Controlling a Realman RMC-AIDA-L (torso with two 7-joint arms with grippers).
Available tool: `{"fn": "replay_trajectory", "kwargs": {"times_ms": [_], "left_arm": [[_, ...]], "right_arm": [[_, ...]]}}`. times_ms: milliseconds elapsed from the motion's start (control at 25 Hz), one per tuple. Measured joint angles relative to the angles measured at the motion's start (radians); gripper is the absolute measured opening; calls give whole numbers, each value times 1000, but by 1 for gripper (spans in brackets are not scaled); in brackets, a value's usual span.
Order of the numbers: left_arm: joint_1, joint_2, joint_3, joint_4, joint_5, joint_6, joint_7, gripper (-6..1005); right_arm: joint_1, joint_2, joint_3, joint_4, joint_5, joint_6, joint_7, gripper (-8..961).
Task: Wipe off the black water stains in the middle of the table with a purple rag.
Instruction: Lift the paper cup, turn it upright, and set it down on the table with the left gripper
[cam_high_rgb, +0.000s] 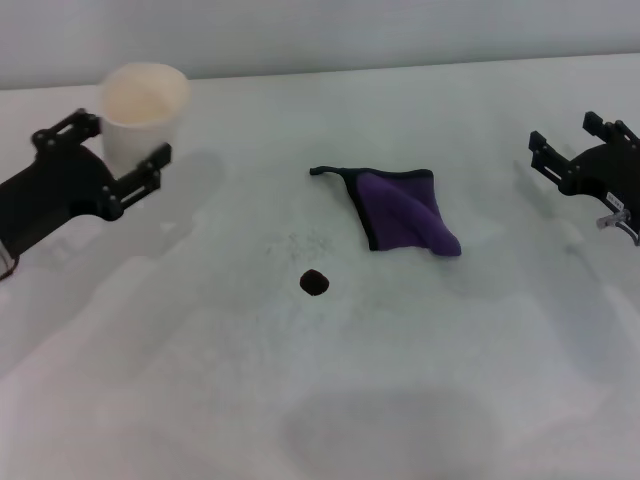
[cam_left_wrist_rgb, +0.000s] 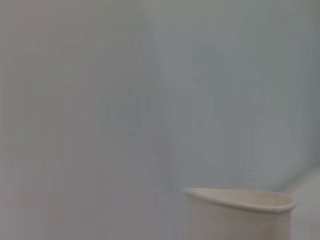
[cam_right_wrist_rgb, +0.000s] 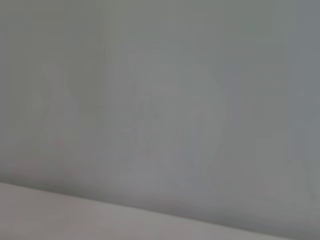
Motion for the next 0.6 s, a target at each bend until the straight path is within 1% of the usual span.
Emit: {"fn": "replay_trajectory", "kwargs": {"times_ms": [200,320,480,600], "left_arm": [[-18,-8,4,-242,-347,-63,108,686],[-35,-11,4,-328,-445,-72,128,686],[-76,-14,-3,-437,-551,-61,90,685],[-97,-16,-4,-478,-580,-28,88,684]], "right_arm": [[3,0,-2,2,0,20,-4,815],[3,0,-2,2,0,20,-4,815],[0,-1,-3,2,0,21,-4,815],[0,-2,-3,2,0,21,-4,815]]}}
